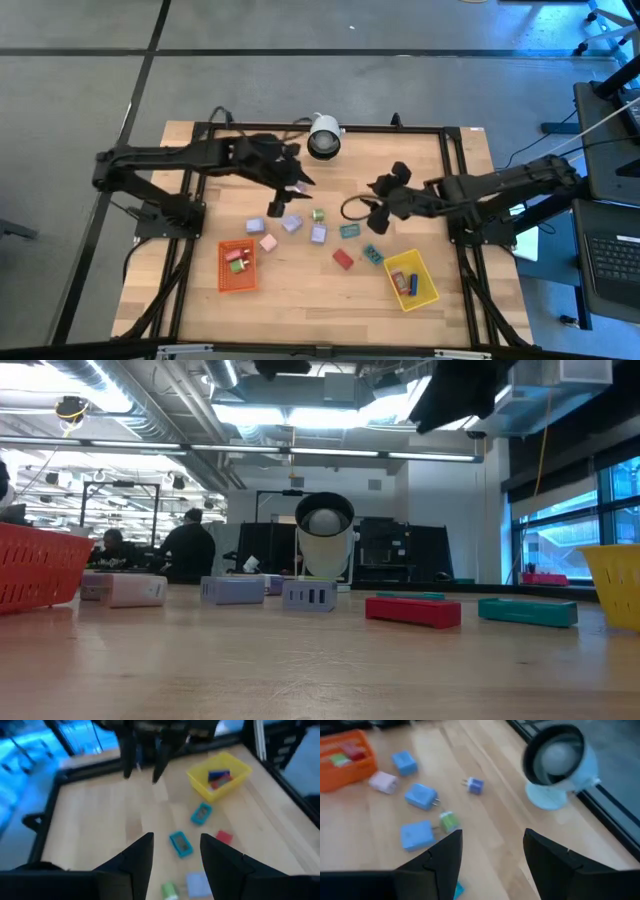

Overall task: Pick & Place Office items
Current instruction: Put the top light blue digital clock into the yellow basket

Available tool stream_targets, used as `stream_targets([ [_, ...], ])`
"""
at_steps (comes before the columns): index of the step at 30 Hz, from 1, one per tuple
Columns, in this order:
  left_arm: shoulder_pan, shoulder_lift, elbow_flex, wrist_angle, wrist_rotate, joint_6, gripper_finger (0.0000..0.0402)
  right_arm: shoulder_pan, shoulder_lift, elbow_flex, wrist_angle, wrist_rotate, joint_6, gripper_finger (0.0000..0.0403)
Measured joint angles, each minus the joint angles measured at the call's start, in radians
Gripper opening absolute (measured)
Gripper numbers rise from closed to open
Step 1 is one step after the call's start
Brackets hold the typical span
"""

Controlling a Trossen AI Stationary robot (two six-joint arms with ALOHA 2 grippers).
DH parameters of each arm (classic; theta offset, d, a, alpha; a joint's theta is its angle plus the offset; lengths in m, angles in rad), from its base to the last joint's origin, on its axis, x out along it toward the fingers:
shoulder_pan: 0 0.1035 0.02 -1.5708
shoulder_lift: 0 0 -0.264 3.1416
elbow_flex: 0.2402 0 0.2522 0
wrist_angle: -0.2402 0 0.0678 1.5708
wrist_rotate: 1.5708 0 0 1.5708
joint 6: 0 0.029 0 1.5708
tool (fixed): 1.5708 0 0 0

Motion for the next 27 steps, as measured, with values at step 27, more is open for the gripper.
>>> stream_targets([
  [27, 0.074, -0.362, -0.548, 0.385, -0.062, -0.132, 0.0159, -0.246, 0.282, -0.002, -0.057, -0.469, -0.199, 0.0211],
])
